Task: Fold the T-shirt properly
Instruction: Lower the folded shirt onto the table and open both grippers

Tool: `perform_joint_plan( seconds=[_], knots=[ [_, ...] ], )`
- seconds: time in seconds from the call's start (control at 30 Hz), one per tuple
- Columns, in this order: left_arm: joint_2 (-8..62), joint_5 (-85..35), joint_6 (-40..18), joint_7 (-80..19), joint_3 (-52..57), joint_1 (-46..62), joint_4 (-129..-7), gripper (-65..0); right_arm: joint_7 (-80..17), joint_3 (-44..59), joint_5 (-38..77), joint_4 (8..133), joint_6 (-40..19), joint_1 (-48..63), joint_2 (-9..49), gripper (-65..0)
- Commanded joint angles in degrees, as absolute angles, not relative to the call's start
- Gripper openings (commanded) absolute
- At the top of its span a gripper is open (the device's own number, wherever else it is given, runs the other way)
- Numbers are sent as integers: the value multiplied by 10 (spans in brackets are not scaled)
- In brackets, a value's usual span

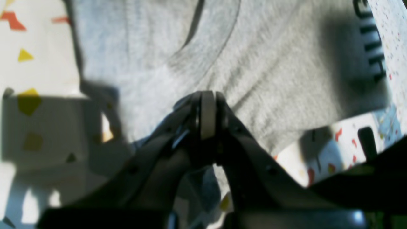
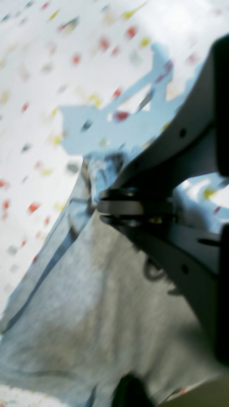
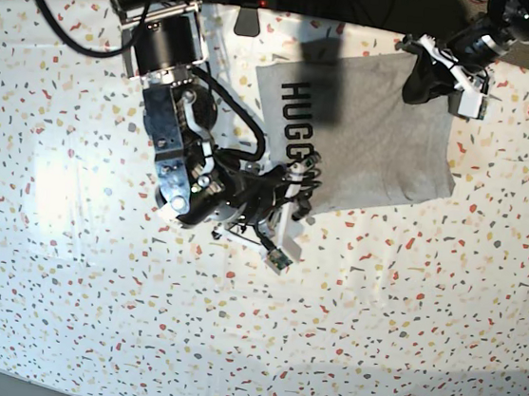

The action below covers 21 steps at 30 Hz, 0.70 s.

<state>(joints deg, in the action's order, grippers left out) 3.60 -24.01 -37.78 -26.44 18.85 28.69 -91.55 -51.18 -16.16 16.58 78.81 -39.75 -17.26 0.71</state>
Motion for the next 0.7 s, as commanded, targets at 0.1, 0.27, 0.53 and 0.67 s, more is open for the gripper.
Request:
perform_joint_plan(
  seconds=[0.1,0.27,0.53,0.67],
  knots=[
    [46,-159,-351,-273,191,270,-869,-650,-507,-158,167,796,-400,-176,26,-650],
    [46,-101,-347,-269,191,207,-814,-650,-523,-157,167,806,-400,-154,42,-650],
    [48,-1,-339,-221,190,63,-697,-650,-535,-157,164,882,-400,-75,59,-650],
    [48,-3,-342,-220,190,-11,-652,-650,-529,-158,165,924,-400,-22,56,-650]
  ],
)
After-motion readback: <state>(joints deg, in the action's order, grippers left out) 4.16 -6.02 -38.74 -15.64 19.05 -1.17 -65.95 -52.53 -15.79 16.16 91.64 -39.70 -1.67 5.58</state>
